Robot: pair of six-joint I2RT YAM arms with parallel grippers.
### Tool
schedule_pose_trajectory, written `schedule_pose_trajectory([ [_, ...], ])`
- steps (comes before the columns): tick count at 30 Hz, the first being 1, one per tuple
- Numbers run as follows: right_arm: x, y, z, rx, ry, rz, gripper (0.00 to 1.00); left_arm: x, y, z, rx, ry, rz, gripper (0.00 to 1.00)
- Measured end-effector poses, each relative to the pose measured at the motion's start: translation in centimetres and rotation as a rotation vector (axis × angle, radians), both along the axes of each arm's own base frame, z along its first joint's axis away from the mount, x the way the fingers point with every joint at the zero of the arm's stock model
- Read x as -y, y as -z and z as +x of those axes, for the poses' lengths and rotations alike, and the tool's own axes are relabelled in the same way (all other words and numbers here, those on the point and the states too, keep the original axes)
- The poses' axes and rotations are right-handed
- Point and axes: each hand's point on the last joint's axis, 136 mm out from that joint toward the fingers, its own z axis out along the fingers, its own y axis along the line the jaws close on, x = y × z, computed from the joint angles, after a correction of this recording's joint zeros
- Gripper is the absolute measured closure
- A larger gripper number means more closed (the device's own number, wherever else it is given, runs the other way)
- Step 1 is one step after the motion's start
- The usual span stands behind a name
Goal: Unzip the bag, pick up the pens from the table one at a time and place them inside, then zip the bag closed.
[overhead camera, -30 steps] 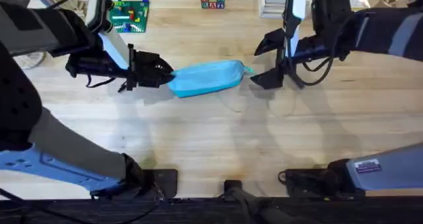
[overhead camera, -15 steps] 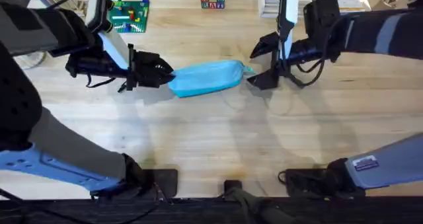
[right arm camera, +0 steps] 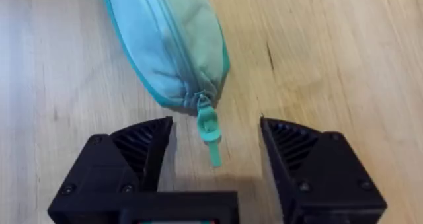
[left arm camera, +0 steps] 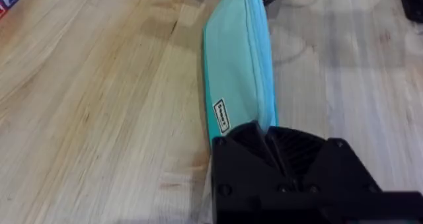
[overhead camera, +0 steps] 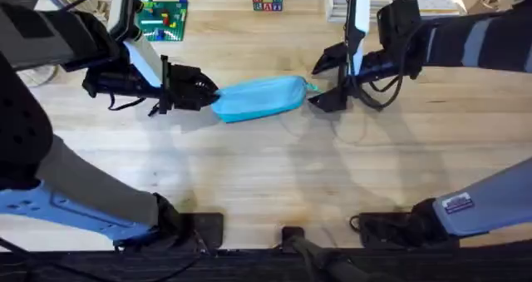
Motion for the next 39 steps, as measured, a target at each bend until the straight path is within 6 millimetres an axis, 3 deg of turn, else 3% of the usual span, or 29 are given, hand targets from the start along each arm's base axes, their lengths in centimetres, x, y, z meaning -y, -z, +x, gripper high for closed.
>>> schedule_pose_trajectory([
  [39, -0.96, 0.58, -0.65, -0.028, -0.031, 0.02, 0.284, 0.0, 0.0, -0.01, 0.0, 0.0, 0.0, 0.959],
])
